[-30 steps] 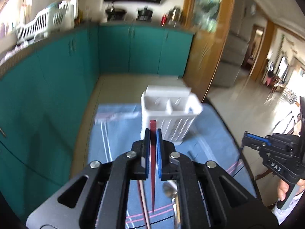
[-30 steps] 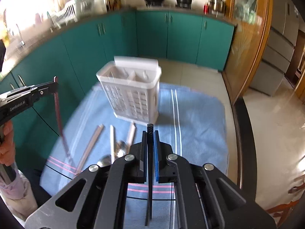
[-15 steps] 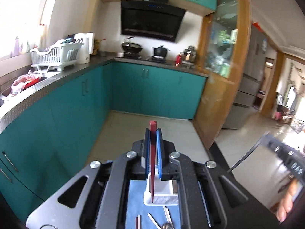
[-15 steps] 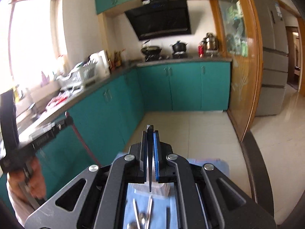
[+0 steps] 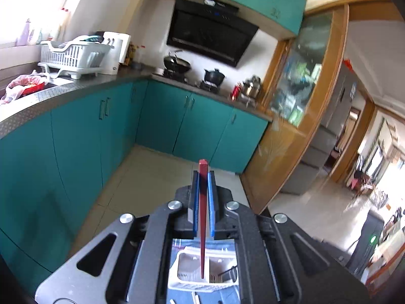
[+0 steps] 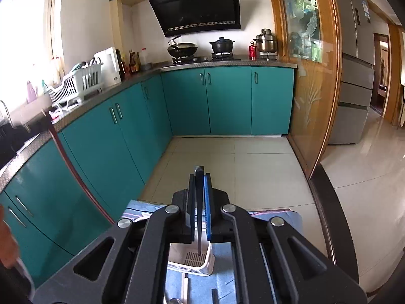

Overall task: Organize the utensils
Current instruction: 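Carry both chopsticks over the white basket and open both grippers to drop them in, then move both open grippers back down to the remaining chopsticks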

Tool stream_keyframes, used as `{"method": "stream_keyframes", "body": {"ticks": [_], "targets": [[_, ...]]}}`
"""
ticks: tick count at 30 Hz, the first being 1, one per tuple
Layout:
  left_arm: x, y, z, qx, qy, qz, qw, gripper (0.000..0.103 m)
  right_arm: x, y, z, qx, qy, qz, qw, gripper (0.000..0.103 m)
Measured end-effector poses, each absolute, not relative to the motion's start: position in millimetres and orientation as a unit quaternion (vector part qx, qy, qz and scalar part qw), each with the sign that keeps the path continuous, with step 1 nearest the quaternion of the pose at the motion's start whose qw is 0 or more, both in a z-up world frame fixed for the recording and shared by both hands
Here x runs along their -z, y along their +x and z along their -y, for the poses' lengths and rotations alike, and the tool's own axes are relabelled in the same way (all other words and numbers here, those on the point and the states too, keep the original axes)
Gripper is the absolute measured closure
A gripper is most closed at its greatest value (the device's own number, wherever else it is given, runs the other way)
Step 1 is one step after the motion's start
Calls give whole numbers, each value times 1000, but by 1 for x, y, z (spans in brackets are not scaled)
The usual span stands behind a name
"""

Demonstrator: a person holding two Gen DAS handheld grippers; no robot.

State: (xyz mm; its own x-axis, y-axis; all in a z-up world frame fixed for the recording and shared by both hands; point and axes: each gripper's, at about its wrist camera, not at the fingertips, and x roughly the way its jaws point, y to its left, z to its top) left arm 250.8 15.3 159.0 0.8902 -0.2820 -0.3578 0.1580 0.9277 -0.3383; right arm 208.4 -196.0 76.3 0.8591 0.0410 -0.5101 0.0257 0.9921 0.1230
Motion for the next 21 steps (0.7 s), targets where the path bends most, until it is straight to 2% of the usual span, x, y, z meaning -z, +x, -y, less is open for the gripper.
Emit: {"method": "stream_keyframes", "body": {"ticks": [5, 10, 16, 17, 18, 20, 21], "targets": [[-113, 264, -2, 73, -135, -210, 966, 97, -55, 205, 191, -15, 65, -278, 958, 96], [-58, 271, -3, 67, -147, -250, 955, 97, -35, 194, 198, -7, 68, -285, 956, 96], [-40, 255, -14, 65, -150, -249, 955, 96, -30, 178, 217, 7, 86, -289, 954, 93], [-40, 249, -17, 61, -147, -242, 957, 96, -30, 173, 221, 12, 85, -286, 954, 86], [-40, 243, -20, 58, -145, -236, 959, 95, -30, 167, 224, 17, 86, -283, 955, 73], [-42, 225, -29, 56, -140, -218, 964, 79, -29, 152, 230, 14, 95, -271, 958, 58], [-42, 215, -35, 54, -139, -209, 966, 76, -28, 143, 233, 13, 100, -267, 959, 57]]}}
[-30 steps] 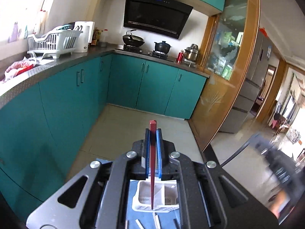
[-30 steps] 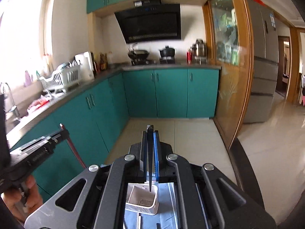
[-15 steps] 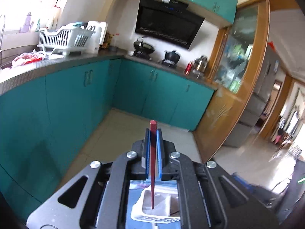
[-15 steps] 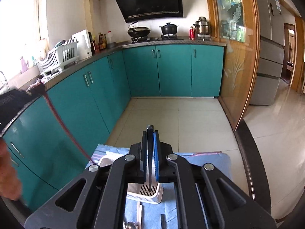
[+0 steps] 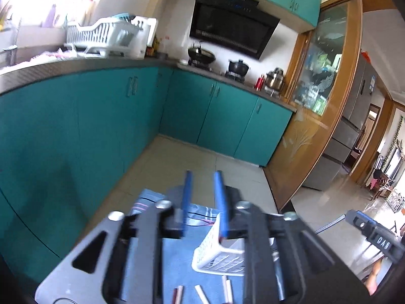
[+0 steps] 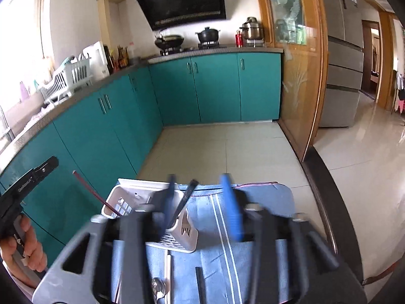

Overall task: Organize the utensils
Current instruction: 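Move both open grippers back down to the remaining chopsticks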

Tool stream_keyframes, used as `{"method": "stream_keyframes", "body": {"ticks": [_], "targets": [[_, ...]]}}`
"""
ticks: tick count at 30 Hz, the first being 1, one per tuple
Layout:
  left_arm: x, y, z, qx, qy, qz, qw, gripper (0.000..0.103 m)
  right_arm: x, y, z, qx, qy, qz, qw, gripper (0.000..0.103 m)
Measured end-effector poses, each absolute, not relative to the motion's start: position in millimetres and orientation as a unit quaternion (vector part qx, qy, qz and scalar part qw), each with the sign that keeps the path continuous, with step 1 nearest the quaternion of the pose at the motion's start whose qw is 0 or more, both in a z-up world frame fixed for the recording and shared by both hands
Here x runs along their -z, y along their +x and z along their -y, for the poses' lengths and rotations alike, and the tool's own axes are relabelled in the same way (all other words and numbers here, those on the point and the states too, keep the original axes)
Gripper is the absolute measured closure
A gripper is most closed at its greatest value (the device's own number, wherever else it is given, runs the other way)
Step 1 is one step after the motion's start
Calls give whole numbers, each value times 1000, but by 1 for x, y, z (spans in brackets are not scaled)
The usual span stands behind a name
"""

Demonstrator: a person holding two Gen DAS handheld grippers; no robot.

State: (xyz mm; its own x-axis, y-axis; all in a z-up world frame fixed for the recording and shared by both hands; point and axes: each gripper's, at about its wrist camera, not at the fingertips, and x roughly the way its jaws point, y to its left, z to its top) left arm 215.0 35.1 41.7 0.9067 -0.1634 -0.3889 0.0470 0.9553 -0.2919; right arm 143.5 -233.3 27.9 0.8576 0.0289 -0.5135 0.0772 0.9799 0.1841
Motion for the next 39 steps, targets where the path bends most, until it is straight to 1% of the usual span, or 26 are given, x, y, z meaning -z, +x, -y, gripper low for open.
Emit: {"method": "stream_keyframes", "body": {"ticks": [2, 4, 6, 8, 9, 10, 12, 13, 14, 16, 24, 27, 30, 32, 39], "targets": [[-40, 187, -51, 53, -143, -184, 971, 61, -25, 122, 240, 9, 110, -262, 959, 56], [-30, 166, -65, 38, -124, -176, 976, 58, -16, 97, 247, 13, 127, -256, 958, 53], [-16, 160, -70, 27, -86, -200, 976, 58, 3, 76, 254, 28, 141, -263, 954, 52], [15, 169, -72, 27, -36, -266, 963, 58, 35, 73, 256, 50, 147, -304, 940, 52], [28, 174, -72, 27, -22, -292, 956, 58, 56, 79, 253, 55, 144, -341, 927, 52], [54, 186, -71, 30, -4, -341, 939, 58, 87, 91, 245, 47, 134, -393, 908, 53], [93, 205, -71, 41, 5, -411, 911, 62, 133, 111, 227, 34, 113, -468, 876, 66], [107, 209, -71, 44, 3, -429, 902, 68, 155, 119, 217, 32, 100, -502, 858, 67], [123, 214, -71, 47, -2, -451, 891, 70, 168, 122, 210, 33, 93, -516, 851, 68], [141, 217, -68, 60, 1, -477, 877, 70, 186, 128, 195, 30, 89, -530, 843, 68], [172, 207, -33, 81, 68, -495, 862, 69, 196, 124, 172, 29, 67, -521, 850, 67], [178, 198, -19, 76, 107, -483, 866, 69, 199, 120, 175, 38, 62, -518, 852, 67], [174, 199, -11, 90, 107, -481, 865, 67, 200, 115, 177, 36, 64, -517, 853, 67], [173, 199, -10, 95, 106, -479, 866, 65, 197, 114, 180, 34, 62, -516, 854, 67], [173, 191, -4, 119, 96, -481, 863, 65, 198, 114, 181, 34, 66, -513, 855, 66]]}}
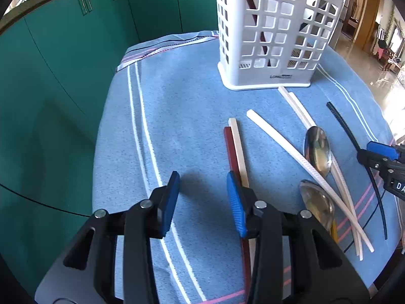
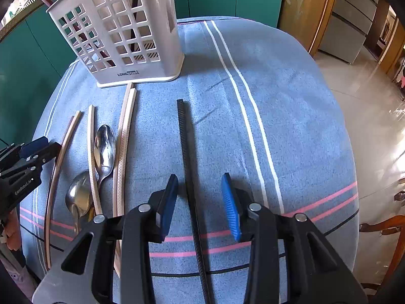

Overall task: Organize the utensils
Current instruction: 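Move both open grippers back down to the remaining chopsticks, then close the left gripper on the remaining red chopstick while the right gripper grasps the black chopstick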

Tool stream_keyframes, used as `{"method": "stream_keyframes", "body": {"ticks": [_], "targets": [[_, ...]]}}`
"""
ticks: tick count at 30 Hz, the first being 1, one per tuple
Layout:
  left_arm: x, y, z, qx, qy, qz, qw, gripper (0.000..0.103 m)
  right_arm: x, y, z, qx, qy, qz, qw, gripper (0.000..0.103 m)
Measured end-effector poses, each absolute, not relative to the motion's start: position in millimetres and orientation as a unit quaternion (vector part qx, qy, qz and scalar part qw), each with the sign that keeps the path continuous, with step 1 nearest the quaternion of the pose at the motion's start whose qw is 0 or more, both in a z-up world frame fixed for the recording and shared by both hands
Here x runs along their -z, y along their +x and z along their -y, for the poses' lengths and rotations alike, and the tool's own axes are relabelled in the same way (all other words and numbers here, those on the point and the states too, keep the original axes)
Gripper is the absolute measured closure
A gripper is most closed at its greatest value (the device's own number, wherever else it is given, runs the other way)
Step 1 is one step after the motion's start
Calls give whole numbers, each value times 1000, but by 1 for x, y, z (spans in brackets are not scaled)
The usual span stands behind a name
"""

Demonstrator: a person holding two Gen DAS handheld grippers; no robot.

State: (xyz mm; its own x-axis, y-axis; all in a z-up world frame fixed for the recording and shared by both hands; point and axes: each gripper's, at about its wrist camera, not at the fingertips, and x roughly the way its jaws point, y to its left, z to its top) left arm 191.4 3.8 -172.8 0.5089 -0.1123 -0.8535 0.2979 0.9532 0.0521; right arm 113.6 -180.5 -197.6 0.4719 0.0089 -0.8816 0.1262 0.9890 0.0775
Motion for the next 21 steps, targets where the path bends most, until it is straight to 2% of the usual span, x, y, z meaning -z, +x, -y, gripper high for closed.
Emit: {"method": "stream_keyframes", "body": {"ticks": [21], "targets": [[169, 187, 1, 134, 86, -478, 864, 56, 196, 107, 176, 33, 57, -506, 860, 59]]}}
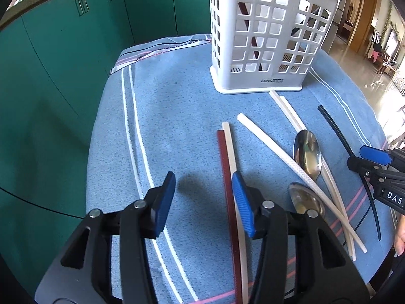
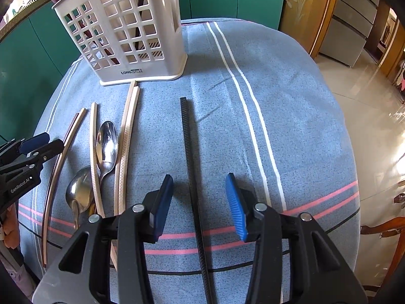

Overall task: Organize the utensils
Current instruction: 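Close the left gripper on the remaining red chopstick while the right gripper grasps the black chopstick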

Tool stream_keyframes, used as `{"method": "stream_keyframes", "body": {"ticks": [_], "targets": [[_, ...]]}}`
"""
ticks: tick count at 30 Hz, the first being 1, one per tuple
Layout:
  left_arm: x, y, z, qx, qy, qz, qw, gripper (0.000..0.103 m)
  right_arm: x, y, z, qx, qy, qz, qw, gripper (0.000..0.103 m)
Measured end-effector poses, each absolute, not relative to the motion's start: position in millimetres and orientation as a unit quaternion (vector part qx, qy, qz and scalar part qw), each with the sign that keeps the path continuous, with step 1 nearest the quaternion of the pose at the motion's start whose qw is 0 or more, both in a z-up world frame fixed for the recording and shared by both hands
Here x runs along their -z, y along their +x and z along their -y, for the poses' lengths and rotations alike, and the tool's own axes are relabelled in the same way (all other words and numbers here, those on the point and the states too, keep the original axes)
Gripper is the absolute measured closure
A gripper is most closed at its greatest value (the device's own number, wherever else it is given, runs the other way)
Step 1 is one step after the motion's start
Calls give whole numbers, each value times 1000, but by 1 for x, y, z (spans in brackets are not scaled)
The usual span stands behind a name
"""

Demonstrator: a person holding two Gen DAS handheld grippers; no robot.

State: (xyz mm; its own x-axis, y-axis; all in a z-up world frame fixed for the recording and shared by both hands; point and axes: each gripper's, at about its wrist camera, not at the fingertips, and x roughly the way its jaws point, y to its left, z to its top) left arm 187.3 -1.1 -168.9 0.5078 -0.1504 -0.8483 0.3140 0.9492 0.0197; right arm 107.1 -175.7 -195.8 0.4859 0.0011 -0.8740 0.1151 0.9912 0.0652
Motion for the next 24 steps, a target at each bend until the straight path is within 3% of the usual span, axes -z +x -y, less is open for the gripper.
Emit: {"method": "stream_keyframes", "body": {"ticks": [19, 24], "targets": [[168, 205, -25, 121, 15, -491, 863, 57, 198, 101, 183, 42, 62, -503, 861, 58], [171, 225, -33, 71, 2, -490, 869, 57, 199, 100, 181, 40, 60, -502, 862, 53]]}}
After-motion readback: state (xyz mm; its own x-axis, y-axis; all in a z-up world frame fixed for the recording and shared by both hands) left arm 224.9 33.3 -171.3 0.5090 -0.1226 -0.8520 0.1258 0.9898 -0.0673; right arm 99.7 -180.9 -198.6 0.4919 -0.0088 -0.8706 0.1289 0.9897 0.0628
